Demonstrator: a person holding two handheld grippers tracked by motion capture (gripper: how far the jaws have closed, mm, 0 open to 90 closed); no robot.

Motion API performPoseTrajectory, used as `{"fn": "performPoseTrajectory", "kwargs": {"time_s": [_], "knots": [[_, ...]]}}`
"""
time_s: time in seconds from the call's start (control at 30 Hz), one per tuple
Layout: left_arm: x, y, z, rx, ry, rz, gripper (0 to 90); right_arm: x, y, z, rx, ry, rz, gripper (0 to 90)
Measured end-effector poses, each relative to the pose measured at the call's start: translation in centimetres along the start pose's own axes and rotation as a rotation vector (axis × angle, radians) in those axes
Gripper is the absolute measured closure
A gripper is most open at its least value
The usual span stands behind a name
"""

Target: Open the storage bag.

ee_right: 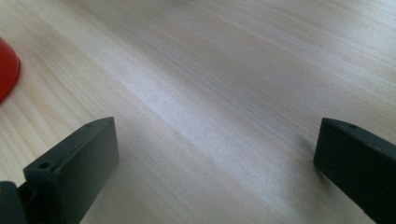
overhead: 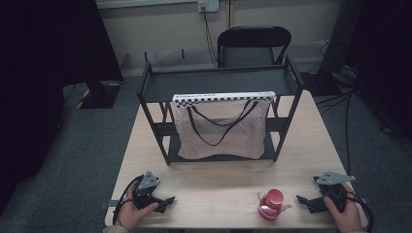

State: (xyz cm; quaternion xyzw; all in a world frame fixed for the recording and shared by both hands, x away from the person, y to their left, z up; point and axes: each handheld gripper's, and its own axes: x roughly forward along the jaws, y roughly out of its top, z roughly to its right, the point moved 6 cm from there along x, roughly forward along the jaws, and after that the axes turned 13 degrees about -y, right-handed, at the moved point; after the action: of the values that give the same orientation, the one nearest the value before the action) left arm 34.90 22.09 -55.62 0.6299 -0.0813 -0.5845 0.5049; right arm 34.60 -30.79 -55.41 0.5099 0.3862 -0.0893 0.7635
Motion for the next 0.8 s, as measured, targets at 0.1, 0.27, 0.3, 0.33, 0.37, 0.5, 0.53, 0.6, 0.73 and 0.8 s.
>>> {"fn": "performPoseTrajectory", "kwargs": {"time_s": [0.1, 0.27, 0.3, 0.33, 0.37, 0.5, 0.53, 0.6, 0.73, 0.8], "knots": [[-0.5, 0.7, 0.5, 0.016, -0.021, 0.015, 2.5, 0.0, 0.0, 0.0, 0.001, -0.001, 0.0, 0.0], [-1.3, 3.0, 1.9, 0.067, -0.052, 0.037, 3.1, 0.0, 0.0, 0.0, 0.001, -0.001, 0.0, 0.0], [-1.4, 3.4, 2.3, 0.08, -0.06, 0.035, 3.6, 0.0, 0.0, 0.0, 0.001, -0.001, 0.0, 0.0], [-1.4, 3.9, 2.6, 0.092, -0.07, 0.033, 3.7, 0.0, 0.0, 0.0, 0.001, -0.001, 0.0, 0.0], [-1.4, 4.3, 3.0, 0.097, -0.078, 0.036, 4.0, 0.0, 0.0, 0.0, 0.001, -0.001, 0.0, 0.0], [-1.4, 6.1, 4.4, 0.122, -0.115, 0.04, 4.2, 0.0, 0.0, 0.0, 0.001, -0.001, 0.0, 0.0], [-1.4, 6.5, 4.7, 0.131, -0.122, 0.042, 4.2, 0.0, 0.0, 0.0, 0.001, -0.001, 0.0, 0.0], [-1.5, 7.5, 5.3, 0.153, -0.131, 0.046, 4.3, 0.0, 0.0, 0.0, 0.001, -0.001, 0.0, 0.0], [-1.7, 9.4, 6.4, 0.193, -0.138, 0.055, 5.2, 0.0, 0.0, 0.0, 0.001, 0.0, 0.0, 0.0], [-1.7, 10.4, 7.0, 0.217, -0.144, 0.062, 5.8, 0.0, 0.0, 0.0, 0.001, 0.0, 0.0, 0.0]]}}
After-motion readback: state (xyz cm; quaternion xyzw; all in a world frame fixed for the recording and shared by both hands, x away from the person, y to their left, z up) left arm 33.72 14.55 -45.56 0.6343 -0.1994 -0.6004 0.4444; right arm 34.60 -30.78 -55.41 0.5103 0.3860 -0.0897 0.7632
